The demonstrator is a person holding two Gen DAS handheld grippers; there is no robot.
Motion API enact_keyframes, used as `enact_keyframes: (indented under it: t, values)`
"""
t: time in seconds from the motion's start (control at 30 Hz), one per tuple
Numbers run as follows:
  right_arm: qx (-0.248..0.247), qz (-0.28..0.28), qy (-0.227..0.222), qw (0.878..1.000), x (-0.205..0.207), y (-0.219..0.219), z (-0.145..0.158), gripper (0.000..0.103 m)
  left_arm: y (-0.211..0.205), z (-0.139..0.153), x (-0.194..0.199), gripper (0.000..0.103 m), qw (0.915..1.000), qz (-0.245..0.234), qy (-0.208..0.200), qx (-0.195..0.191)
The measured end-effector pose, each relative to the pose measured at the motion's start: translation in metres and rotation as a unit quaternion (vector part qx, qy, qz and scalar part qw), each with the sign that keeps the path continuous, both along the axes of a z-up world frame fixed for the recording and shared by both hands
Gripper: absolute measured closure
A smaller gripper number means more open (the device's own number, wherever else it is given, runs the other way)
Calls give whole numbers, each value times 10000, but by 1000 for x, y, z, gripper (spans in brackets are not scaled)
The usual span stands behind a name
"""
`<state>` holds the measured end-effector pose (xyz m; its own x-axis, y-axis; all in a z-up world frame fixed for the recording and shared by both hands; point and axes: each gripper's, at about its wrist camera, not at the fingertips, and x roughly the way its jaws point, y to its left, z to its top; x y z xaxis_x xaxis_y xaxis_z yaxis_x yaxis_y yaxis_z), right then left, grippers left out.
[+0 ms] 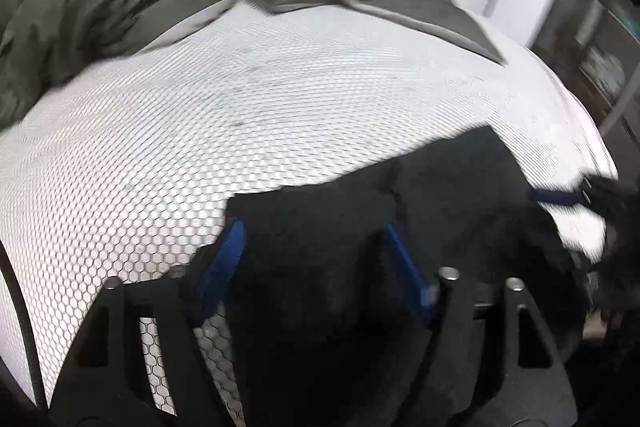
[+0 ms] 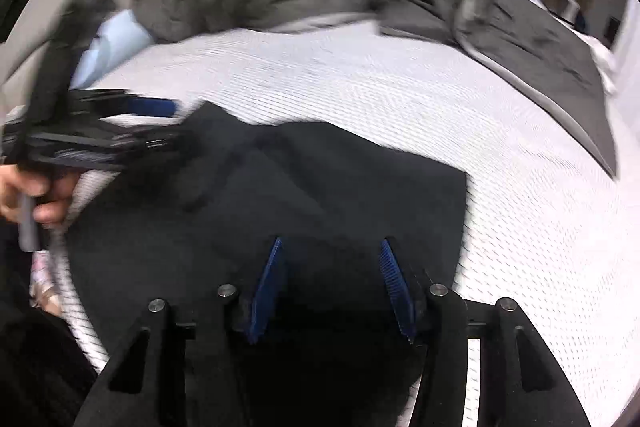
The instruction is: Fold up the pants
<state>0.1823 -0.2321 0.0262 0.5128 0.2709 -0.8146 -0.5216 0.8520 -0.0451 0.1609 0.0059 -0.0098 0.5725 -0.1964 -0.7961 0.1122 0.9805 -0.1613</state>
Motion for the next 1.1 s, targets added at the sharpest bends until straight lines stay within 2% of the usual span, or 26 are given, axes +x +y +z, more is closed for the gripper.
enact_keyframes:
  t: [0.1, 0.2, 0.27, 0.37, 0.47, 0.57, 0.67, 0.73, 0.8, 0.83, 0.9, 0.97, 1.07, 1.1]
  values:
    - [-29, 355, 130, 9993, 0, 30, -4, 51, 2, -17, 10, 43, 9996, 126, 247, -18]
    - [-573, 347, 393, 9970, 4, 50, -32, 52, -1, -16, 7, 41, 9998, 58, 146, 101]
    - [-805, 270, 428, 9955, 7, 41, -45, 52, 0, -17, 3, 36, 9998, 85, 142, 135]
    - [-572, 246, 430, 9971, 1, 11, -38, 52, 3, -7, -14, 34, 9997, 158, 141, 94]
    - [-367, 363, 252, 9983, -12, -5, -26, 52, -6, 14, -50, 34, 9990, -374, -249, 81]
    - [257, 338, 85, 9991, -28, -9, -2, 51, -27, 21, -88, 34, 9924, -1094, -530, 196]
    - [442, 624, 45, 9971, -50, 20, 7, 51, -49, 6, -105, 33, 9844, -1677, -374, 369]
    - [240, 792, 277, 9962, -51, 40, -5, 52, -56, -8, -105, 34, 9820, -1785, -229, 581]
    - [-405, 605, 459, 9963, -37, 48, -30, 52, -52, -10, -106, 34, 9799, -1900, -255, 546]
    - [-576, 457, 478, 9961, -35, 43, -40, 53, -49, -11, -107, 34, 9799, -1896, -242, 577]
    - [-332, 382, 547, 9972, -35, 21, -38, 55, -40, -6, -111, 34, 9833, -1718, -230, 549]
    - [-71, 423, 492, 9979, -44, 6, -25, 55, -28, -2, -118, 35, 9870, -1544, -261, 353]
    - [42, 429, 162, 9989, -64, 8, -6, 54, -32, 14, -140, 34, 9809, -1861, -545, 116]
    - [164, 552, 133, 9983, -74, 16, 0, 54, -42, 15, -149, 32, 9750, -2141, -585, 69]
